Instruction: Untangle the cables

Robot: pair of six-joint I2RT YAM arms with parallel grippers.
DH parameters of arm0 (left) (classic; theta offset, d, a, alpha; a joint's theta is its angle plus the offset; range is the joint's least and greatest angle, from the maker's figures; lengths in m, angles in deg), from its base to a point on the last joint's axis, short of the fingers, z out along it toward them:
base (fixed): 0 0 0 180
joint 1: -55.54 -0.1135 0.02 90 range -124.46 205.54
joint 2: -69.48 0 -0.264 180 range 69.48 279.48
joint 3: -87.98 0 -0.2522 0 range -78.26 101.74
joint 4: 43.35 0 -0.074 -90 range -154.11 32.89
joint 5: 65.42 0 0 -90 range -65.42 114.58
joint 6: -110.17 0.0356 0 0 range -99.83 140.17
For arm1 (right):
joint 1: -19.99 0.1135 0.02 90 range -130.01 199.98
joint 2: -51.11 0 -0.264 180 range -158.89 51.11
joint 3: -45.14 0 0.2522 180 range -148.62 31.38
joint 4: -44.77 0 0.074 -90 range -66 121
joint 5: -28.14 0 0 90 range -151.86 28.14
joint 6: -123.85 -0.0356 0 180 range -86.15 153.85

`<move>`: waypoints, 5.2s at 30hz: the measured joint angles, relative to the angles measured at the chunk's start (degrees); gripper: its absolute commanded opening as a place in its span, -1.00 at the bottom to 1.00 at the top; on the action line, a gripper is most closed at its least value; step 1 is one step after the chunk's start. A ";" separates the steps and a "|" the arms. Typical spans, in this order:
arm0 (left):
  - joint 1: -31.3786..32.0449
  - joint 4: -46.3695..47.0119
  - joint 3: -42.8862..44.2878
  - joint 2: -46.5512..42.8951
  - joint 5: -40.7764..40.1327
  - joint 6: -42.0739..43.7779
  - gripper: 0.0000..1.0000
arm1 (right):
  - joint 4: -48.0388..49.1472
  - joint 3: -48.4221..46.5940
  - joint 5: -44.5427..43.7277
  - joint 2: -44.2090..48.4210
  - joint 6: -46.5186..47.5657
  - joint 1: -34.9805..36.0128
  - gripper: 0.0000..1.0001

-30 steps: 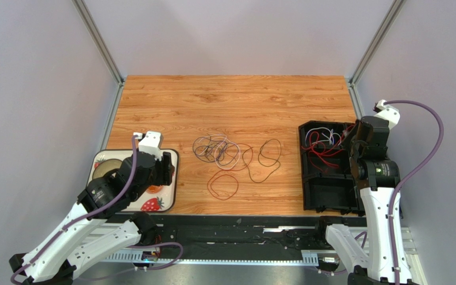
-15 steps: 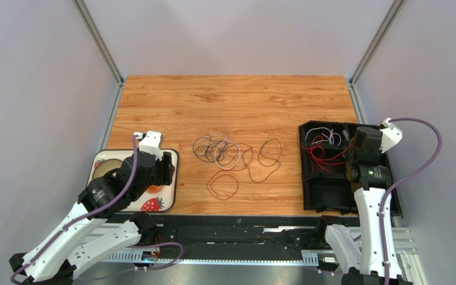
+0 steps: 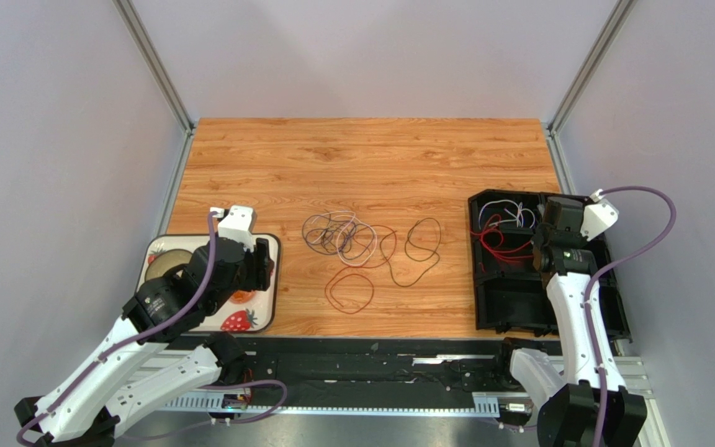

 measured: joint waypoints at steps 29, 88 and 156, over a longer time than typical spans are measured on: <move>0.00 0.00 0.00 0.00 0.00 0.00 0.25 | 1.14 -2.43 14.14 2.19 0.66 -1.44 -0.10; 0.00 0.00 0.00 -1.25 -0.44 -0.04 0.26 | 4.50 0.39 16.70 -18.88 5.11 4.96 -0.99; 4.33 16.81 3.41 58.62 10.99 -11.82 0.21 | -3.34 -10.69 18.71 -15.43 1.64 42.07 0.28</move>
